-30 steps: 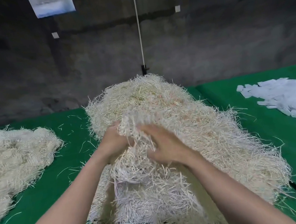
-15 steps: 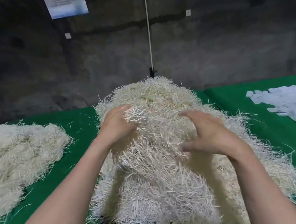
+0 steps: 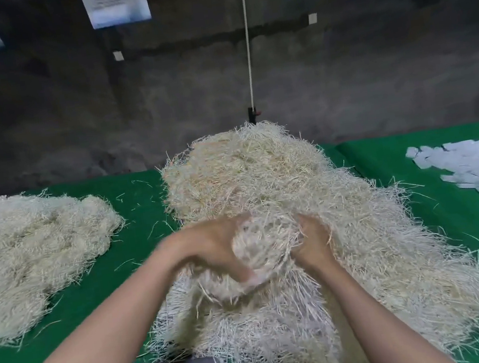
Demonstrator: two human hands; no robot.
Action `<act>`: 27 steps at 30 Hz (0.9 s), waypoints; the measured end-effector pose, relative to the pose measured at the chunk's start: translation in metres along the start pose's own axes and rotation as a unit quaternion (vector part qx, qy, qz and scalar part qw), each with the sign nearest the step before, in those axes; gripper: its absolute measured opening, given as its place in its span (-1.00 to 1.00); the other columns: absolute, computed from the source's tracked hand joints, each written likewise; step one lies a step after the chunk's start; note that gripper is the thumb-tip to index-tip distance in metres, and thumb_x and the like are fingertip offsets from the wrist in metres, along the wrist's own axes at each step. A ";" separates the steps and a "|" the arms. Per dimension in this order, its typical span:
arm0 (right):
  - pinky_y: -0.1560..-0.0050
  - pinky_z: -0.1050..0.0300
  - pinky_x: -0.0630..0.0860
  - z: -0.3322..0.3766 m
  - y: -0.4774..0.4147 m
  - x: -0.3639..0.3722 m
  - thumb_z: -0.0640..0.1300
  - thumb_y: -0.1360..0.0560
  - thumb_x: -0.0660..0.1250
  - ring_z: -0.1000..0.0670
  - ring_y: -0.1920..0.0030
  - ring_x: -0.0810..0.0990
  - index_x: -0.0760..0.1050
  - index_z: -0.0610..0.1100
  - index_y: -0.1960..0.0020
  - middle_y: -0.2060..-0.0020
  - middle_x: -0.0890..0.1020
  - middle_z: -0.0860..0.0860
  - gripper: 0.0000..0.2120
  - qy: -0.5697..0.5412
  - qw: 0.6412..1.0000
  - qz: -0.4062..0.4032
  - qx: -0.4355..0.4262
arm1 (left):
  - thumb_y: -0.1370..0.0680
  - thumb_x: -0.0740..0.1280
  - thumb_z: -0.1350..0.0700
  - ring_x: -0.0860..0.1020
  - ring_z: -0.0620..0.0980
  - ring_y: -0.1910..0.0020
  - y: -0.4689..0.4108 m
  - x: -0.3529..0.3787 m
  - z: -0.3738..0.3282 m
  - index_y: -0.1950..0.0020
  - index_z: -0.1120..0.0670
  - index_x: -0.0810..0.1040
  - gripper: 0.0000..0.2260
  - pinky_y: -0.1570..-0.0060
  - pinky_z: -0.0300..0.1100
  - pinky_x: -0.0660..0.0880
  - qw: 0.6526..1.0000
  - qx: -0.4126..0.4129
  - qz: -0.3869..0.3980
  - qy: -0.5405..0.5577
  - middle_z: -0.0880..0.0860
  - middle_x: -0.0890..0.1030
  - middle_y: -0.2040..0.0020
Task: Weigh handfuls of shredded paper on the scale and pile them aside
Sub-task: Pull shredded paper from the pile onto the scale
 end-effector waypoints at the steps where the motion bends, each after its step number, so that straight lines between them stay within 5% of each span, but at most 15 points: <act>1: -0.09 0.20 0.51 0.005 -0.002 -0.004 -0.54 -0.39 0.17 -0.01 -0.09 0.55 0.35 -0.07 -0.40 -0.34 0.33 0.10 -0.34 -0.024 1.000 -0.010 -0.002 | -0.33 0.52 -0.08 0.50 -0.16 0.15 -0.007 0.020 -0.003 -0.51 -0.12 0.09 -0.12 0.29 -0.36 0.44 0.998 -0.011 0.033 -0.049 0.02 0.43 -0.34; 3: -0.05 0.21 0.54 0.016 -0.006 -0.010 -0.55 -0.40 0.14 0.01 -0.08 0.57 0.44 -0.08 -0.31 -0.30 0.45 0.03 -0.40 0.002 0.999 -0.028 -0.035 | -0.38 0.47 -0.13 0.46 -0.17 0.32 -0.017 0.045 -0.008 -0.15 0.07 0.48 -0.55 0.32 -0.37 0.41 0.986 -0.039 0.034 -0.160 -0.04 0.57 0.12; 5: 0.06 0.13 0.58 0.020 -0.005 -0.015 -0.48 -0.43 0.21 0.05 0.21 0.58 0.52 -0.04 -0.18 -0.08 0.60 0.01 -0.54 0.073 0.994 -0.040 -0.072 | -0.44 0.43 -0.06 0.42 -0.19 0.41 -0.024 0.049 -0.005 0.24 0.07 0.48 -0.76 0.32 -0.39 0.40 0.975 -0.050 0.011 -0.216 -0.11 0.46 0.36; 7: -0.10 0.03 0.52 0.008 -0.001 -0.021 -0.45 -0.40 0.26 0.08 0.24 0.50 0.52 -0.04 -0.17 0.05 0.62 0.03 -0.55 0.120 0.990 -0.031 -0.066 | -0.44 0.40 -0.05 0.42 -0.23 0.42 -0.024 0.034 0.009 0.27 0.05 0.49 -0.78 0.10 -0.29 0.45 0.976 -0.061 0.001 -0.209 -0.14 0.45 0.38; 10: -0.04 -0.04 0.54 -0.007 0.000 -0.026 -0.23 -0.37 0.43 0.03 0.16 0.56 0.53 -0.04 -0.07 0.19 0.62 0.04 -0.70 0.159 0.986 -0.019 -0.050 | -0.39 0.42 -0.07 0.49 -0.25 0.15 -0.016 0.012 0.016 -0.05 -0.01 0.54 -0.72 -0.19 -0.16 0.39 0.987 -0.025 -0.010 0.158 -0.05 0.57 0.00; 12: -0.05 -0.05 0.55 -0.006 0.004 -0.013 -0.17 -0.36 0.44 0.01 0.12 0.57 0.49 0.03 0.02 0.22 0.58 0.09 -0.75 0.136 0.989 0.018 -0.054 | -0.31 0.41 -0.10 0.46 -0.09 -0.14 -0.006 0.005 0.002 -0.02 -0.08 0.52 -0.69 -0.19 -0.09 0.34 0.885 0.010 -0.070 0.461 0.04 0.47 -0.32; 13: -0.06 -0.05 0.56 -0.005 0.008 -0.003 -0.18 -0.34 0.43 0.03 0.11 0.57 0.45 0.05 0.03 0.21 0.57 0.11 -0.73 0.118 0.991 0.037 -0.057 | -0.30 0.40 -0.08 0.51 -0.02 -0.14 -0.005 0.006 -0.010 -0.01 -0.02 0.54 -0.68 -0.06 -0.07 0.39 0.799 0.042 -0.069 0.596 0.13 0.49 -0.32; 15: 0.00 0.03 0.59 -0.009 0.014 0.007 -0.22 -0.31 0.42 0.13 0.15 0.53 0.38 0.11 -0.08 0.06 0.56 0.13 -0.56 0.078 0.994 0.051 -0.053 | -0.38 0.32 0.03 0.67 0.08 0.08 -0.010 0.003 -0.030 -0.07 0.16 0.50 -0.68 0.22 -0.01 0.59 0.641 0.117 -0.081 0.754 0.22 0.66 0.00; 16: 0.10 0.14 0.58 -0.017 0.016 0.006 -0.24 -0.31 0.41 0.15 0.14 0.50 0.32 0.17 -0.19 -0.06 0.52 0.17 -0.43 0.054 0.996 0.054 -0.037 | -0.41 0.29 0.06 0.68 0.08 0.17 -0.012 -0.003 -0.030 -0.06 0.15 0.47 -0.72 0.34 -0.09 0.59 0.613 0.130 -0.119 0.770 0.23 0.68 0.15; 18: 0.15 0.27 0.49 -0.042 0.017 -0.006 -0.25 -0.33 0.41 0.15 -0.04 0.46 0.17 0.25 -0.34 -0.21 0.40 0.20 -0.25 0.047 0.997 0.064 0.017 | -0.39 0.32 0.09 0.66 0.04 0.24 -0.011 -0.018 -0.018 -0.09 0.10 0.48 -0.72 0.33 -0.07 0.58 0.566 0.122 -0.183 0.795 0.25 0.64 0.24; 21: -0.20 -0.02 0.50 -0.079 0.026 -0.027 -0.24 -0.38 0.39 -0.01 -0.27 0.43 0.19 0.17 -0.41 -0.34 0.40 0.07 -0.28 0.157 0.984 0.055 0.061 | -0.45 0.32 0.13 0.66 0.03 0.33 -0.009 -0.042 0.009 0.09 0.13 0.51 -0.90 0.40 -0.05 0.58 0.526 0.132 -0.254 0.801 0.09 0.66 0.29; 25: -0.43 -0.01 0.25 -0.063 0.038 -0.027 -0.08 -0.39 0.44 -0.05 -0.43 0.27 0.04 0.06 -0.53 -0.45 0.29 0.01 -0.15 0.195 0.975 0.101 0.035 | -0.54 0.26 0.18 0.62 0.01 0.38 -0.004 -0.054 0.015 0.12 0.15 0.58 -0.87 0.39 -0.14 0.60 0.516 0.140 -0.272 0.800 0.09 0.66 0.29; 27: -0.48 0.01 0.12 -0.029 0.043 -0.027 -0.02 -0.35 0.49 -0.04 -0.49 0.14 -0.07 0.03 -0.55 -0.49 0.20 0.05 -0.02 0.239 0.959 0.151 0.007 | -0.50 0.34 0.12 0.61 0.01 0.37 -0.002 -0.049 0.018 0.02 0.11 0.60 -0.89 0.44 -0.13 0.57 0.538 0.083 -0.277 0.792 0.12 0.64 0.15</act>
Point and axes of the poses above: each hand's wrist, its own y-axis away from the middle knuckle, its own x-axis out of the palm, z = x × y, the point moved 6 cm from there along -y, towards the middle knuckle
